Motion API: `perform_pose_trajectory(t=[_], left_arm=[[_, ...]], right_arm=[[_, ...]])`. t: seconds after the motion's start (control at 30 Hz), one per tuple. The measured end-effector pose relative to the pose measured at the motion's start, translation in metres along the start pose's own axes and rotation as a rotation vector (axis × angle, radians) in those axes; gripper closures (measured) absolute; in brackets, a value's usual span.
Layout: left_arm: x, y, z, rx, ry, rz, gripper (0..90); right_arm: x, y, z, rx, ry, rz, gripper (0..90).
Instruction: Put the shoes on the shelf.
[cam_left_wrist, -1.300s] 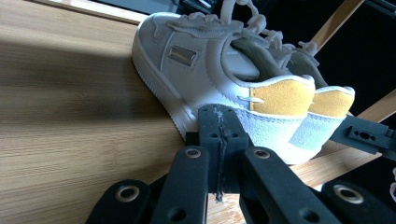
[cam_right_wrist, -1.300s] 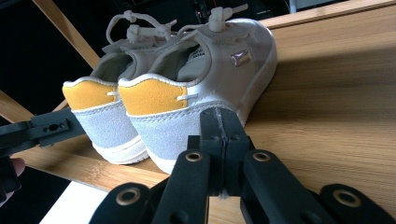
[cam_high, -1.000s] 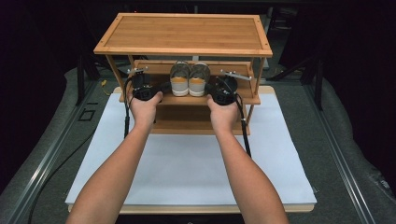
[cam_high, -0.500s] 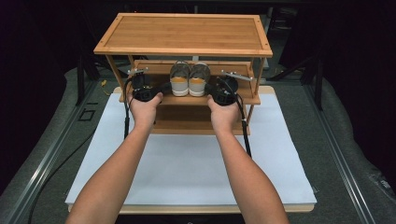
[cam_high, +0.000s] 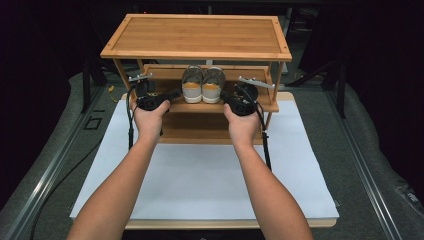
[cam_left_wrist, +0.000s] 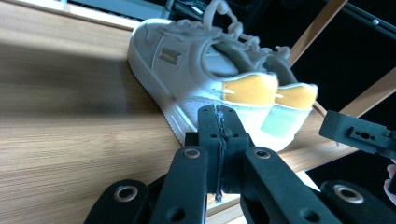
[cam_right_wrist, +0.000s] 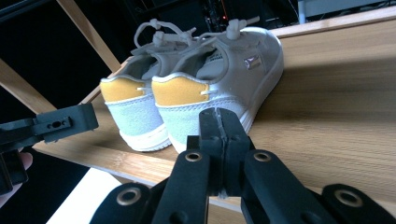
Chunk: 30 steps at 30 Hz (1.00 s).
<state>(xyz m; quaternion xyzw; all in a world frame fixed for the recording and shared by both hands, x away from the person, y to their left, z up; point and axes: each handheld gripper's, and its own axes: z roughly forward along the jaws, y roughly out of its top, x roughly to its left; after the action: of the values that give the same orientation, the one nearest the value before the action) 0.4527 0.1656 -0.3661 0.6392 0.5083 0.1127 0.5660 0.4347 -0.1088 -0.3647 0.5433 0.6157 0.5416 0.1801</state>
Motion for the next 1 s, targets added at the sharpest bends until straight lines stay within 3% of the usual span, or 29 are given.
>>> perform_pose_trajectory(t=[0.47, 0.7, 0.9, 1.0], left_arm=[[-0.013, -0.003, -0.023, 0.004, -0.045, 0.042, 89.8], [-0.017, -0.009, -0.039, 0.026, -0.055, 0.097, 89.8], [-0.013, -0.021, -0.054, 0.035, -0.074, 0.119, 89.8], [-0.009, -0.033, -0.061, 0.038, -0.09, 0.124, 89.8]], right_arm=[[0.006, -0.003, -0.025, 0.014, -0.011, -0.079, 90.0], [0.006, -0.007, -0.044, 0.018, 0.001, -0.103, 90.0], [-0.002, -0.02, -0.057, 0.029, 0.016, -0.102, 90.0], [-0.009, -0.036, -0.063, 0.047, 0.014, -0.098, 89.1]])
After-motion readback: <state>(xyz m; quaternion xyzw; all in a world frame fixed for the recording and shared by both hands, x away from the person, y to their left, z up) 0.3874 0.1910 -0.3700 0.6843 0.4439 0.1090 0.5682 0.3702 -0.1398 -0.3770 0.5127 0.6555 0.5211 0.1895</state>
